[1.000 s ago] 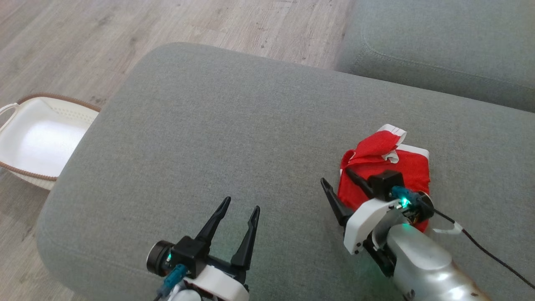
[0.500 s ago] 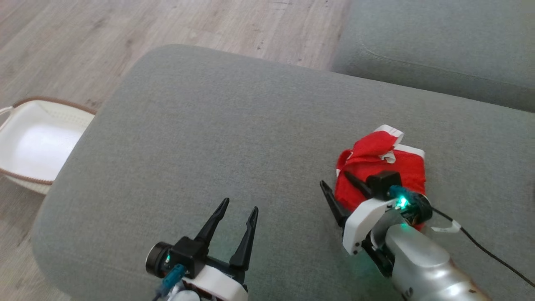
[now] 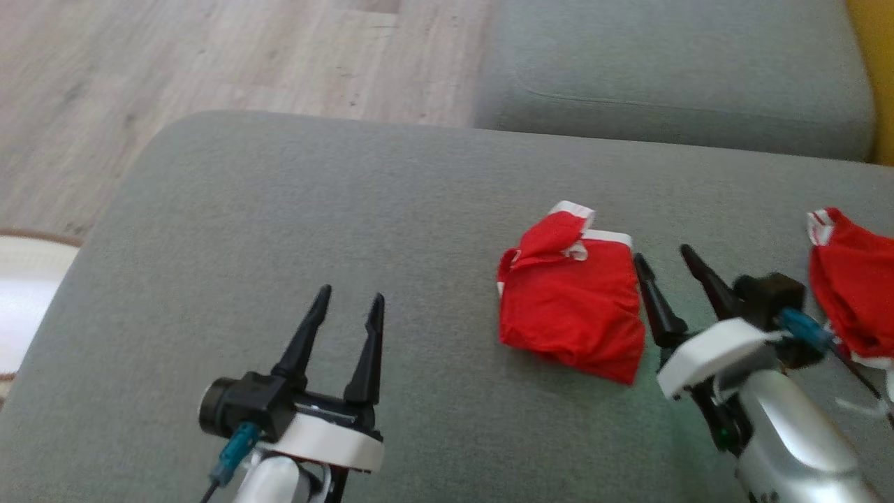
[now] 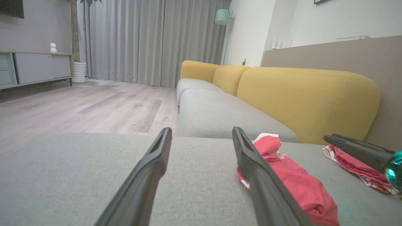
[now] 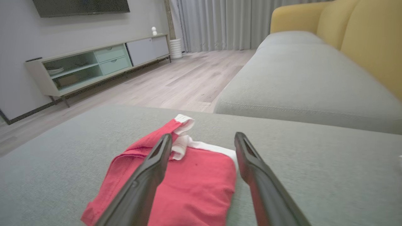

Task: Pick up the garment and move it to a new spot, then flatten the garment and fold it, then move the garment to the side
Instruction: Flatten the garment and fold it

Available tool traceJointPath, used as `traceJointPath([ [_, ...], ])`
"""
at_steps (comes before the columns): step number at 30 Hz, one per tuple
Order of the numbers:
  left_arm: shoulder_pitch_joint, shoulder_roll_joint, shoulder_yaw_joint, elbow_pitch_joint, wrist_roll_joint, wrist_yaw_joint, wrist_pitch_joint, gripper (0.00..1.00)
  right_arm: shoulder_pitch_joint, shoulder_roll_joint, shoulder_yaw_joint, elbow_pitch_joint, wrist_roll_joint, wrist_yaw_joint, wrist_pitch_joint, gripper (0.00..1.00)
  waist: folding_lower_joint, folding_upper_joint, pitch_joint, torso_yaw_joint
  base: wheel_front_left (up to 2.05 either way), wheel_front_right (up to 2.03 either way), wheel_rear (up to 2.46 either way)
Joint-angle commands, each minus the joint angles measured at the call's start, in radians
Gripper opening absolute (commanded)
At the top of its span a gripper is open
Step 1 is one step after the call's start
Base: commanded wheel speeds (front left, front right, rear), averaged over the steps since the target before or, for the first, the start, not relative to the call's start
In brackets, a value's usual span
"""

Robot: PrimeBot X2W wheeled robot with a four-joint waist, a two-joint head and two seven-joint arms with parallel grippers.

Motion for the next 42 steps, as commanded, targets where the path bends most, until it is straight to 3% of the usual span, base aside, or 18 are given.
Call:
traceJointPath([
  [1,-0.021,0.001,0.049,-0.052,0.005,0.007,-0.010,1.00,0.020,0.003,-0.036,-0.077,-0.042,-0.001,-0.013,1.00,0.0000,-0.0001,-0.001,-0.034,0.00,0.00,0.00],
  [6,0.000,0.001,0.079,-0.083,0.012,0.008,-0.010,1.00,0.145,0.062,-0.192,-0.201,-0.163,-0.001,-0.013,1.00,0.0000,-0.0001,0.001,-0.078,0.00,0.00,0.00],
  [12,0.016,0.001,0.095,-0.090,0.012,0.006,-0.010,1.00,0.249,0.130,-0.277,-0.291,-0.243,-0.001,-0.013,1.00,0.0000,-0.0001,0.006,-0.106,0.00,0.00,0.00],
  [17,0.011,0.001,0.084,-0.083,0.011,-0.001,-0.010,1.00,0.275,0.150,-0.296,-0.323,-0.274,-0.001,-0.008,1.00,0.0000,-0.0001,0.014,-0.094,0.00,0.00,0.00],
  [18,0.009,0.001,0.081,-0.082,0.010,-0.002,-0.010,1.00,0.270,0.151,-0.293,-0.330,-0.274,-0.001,-0.005,0.00,0.0000,-0.0001,0.018,-0.087,0.00,0.00,0.00],
  [25,-0.023,0.001,0.036,-0.071,-0.004,-0.007,-0.010,1.00,0.173,0.134,-0.298,-0.314,-0.301,-0.001,0.035,0.00,0.0000,-0.0001,0.094,0.004,0.00,0.00,0.00],
  [33,-0.067,0.001,-0.013,-0.059,-0.019,-0.008,-0.010,1.00,0.030,0.094,-0.271,-0.114,-0.309,-0.001,0.084,0.00,0.0000,-0.0001,0.167,0.112,0.00,0.00,0.00],
  [42,-0.086,0.001,-0.040,-0.051,-0.033,-0.004,-0.010,1.00,-0.093,0.078,-0.198,0.099,-0.300,-0.001,0.067,0.00,0.0000,-0.0001,0.176,0.170,0.00,0.00,0.00],
])
